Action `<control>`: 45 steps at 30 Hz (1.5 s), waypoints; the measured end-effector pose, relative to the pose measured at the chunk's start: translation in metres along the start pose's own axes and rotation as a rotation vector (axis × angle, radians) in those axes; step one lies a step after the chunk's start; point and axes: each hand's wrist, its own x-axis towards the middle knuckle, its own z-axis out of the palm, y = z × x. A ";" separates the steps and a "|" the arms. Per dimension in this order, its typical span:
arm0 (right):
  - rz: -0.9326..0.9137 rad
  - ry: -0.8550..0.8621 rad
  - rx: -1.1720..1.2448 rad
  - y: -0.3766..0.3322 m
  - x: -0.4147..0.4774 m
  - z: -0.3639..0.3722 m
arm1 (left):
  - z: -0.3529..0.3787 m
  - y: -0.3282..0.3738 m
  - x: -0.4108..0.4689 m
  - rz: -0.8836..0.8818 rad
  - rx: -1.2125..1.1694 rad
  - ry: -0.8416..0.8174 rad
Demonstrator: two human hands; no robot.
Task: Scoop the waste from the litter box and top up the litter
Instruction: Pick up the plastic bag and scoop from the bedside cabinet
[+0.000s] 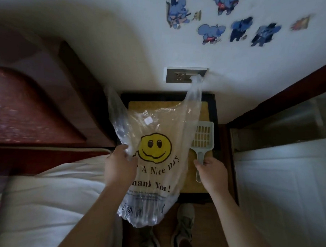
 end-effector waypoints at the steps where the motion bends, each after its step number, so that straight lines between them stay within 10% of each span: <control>1: 0.002 -0.011 0.037 -0.001 0.001 0.000 | -0.001 0.000 0.001 -0.008 -0.005 0.005; 16: 0.106 0.030 0.291 -0.043 -0.053 -0.039 | -0.065 0.039 -0.042 0.140 -0.257 0.067; 26: -0.082 0.101 0.294 -0.105 -0.141 -0.116 | -0.158 0.081 -0.111 0.229 -0.412 0.244; 45: -0.577 -0.281 0.149 -0.158 -0.314 -0.174 | -0.263 0.027 -0.361 0.006 -0.639 0.840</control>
